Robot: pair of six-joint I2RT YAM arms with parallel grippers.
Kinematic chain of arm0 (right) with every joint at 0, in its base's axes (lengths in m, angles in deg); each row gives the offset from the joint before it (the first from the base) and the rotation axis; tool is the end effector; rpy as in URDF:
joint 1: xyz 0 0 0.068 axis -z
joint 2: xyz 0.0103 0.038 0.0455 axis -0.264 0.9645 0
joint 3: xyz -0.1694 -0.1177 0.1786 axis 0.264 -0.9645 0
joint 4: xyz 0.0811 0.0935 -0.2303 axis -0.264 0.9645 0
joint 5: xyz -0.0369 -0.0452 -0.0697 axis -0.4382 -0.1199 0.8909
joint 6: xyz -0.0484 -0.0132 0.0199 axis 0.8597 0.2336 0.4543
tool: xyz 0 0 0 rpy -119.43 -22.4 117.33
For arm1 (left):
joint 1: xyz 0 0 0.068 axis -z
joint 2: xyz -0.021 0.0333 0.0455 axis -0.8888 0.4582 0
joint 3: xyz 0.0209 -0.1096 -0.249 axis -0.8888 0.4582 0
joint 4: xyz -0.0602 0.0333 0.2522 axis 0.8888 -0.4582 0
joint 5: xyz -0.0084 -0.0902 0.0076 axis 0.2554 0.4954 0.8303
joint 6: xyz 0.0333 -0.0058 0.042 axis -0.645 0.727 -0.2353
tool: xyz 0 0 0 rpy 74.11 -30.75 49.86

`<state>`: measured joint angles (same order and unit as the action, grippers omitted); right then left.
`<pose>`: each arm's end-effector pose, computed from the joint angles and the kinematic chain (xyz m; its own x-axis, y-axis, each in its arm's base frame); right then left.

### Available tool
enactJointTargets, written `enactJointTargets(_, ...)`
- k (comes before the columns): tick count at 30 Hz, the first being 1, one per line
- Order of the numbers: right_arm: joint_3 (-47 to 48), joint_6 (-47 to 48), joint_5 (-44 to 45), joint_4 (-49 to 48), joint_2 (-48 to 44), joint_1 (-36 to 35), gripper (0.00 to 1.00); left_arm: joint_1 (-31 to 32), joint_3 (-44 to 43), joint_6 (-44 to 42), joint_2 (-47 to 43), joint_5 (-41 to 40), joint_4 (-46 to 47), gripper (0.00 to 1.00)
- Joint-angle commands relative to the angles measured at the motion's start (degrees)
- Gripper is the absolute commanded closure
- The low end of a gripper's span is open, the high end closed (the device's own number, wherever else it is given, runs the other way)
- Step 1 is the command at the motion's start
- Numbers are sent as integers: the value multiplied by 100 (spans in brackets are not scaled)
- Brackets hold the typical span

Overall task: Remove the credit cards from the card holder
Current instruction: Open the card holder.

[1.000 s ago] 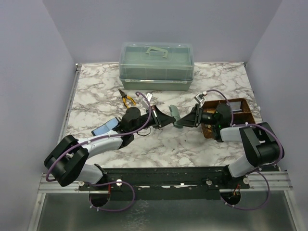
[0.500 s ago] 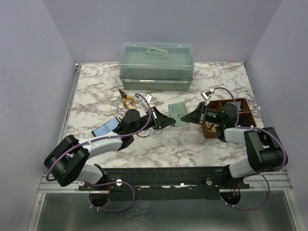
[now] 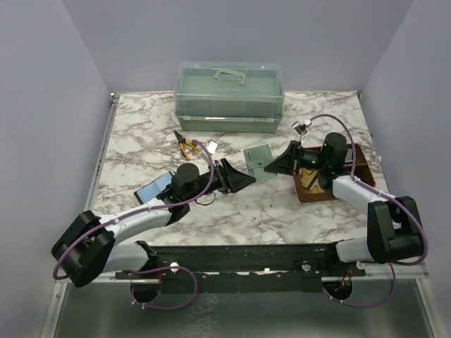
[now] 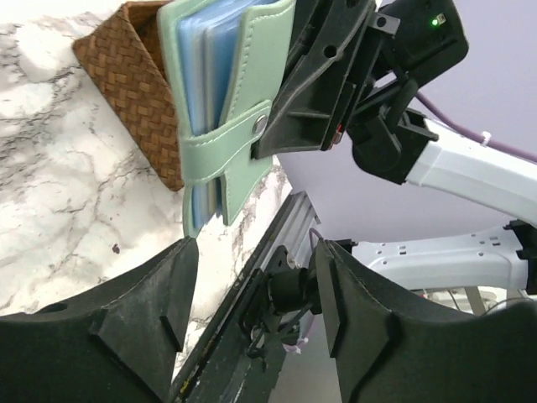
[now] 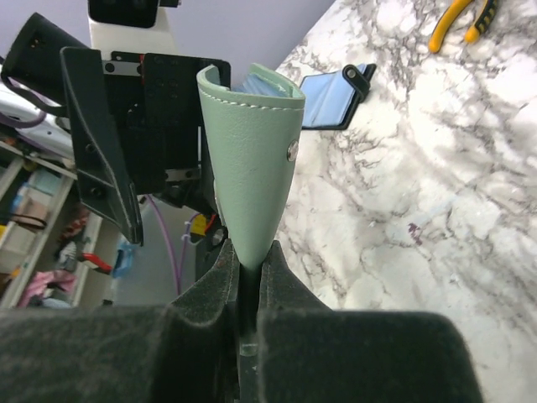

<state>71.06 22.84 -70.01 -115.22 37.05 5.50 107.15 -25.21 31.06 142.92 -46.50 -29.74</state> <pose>0.2628 0.0795 0.2342 -0.7040 0.1088 -0.7018 -0.6885 0.1380 0.7120 0.1849 -0.1970 0.2436 -0.7639 -0.3773 -0.5235 0.4579 0.2547 -0.8517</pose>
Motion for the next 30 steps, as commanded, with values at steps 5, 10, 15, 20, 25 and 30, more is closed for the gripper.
enactJointTargets(5, 825, 2537, -81, 2918, -264, -39, 100, -4, 112, -966, -1240, -1111, -1971, 20)
enactJointTargets(10, 1087, 3241, 462, 3758, -281, -39, 100, -17, 154, -788, -1911, -2003, -2649, 1)
enactJointTargets(15, 1296, 3650, 1000, 4357, -162, -39, 100, -30, -529, -558, -1644, -2073, -3487, 2)
enactJointTargets(20, 1413, 3776, 1291, 4640, 12, -39, 100, 221, -1496, -537, -648, -2213, -4235, 3)
enactJointTargets(25, 1457, 3849, 1475, 4767, 103, -39, 100, 907, -2493, -726, 227, -3461, -4875, 17)
enactJointTargets(30, 1479, 3868, 1449, 4822, 157, -39, 100, 1108, -3545, -644, 1167, -4092, -5795, 44)
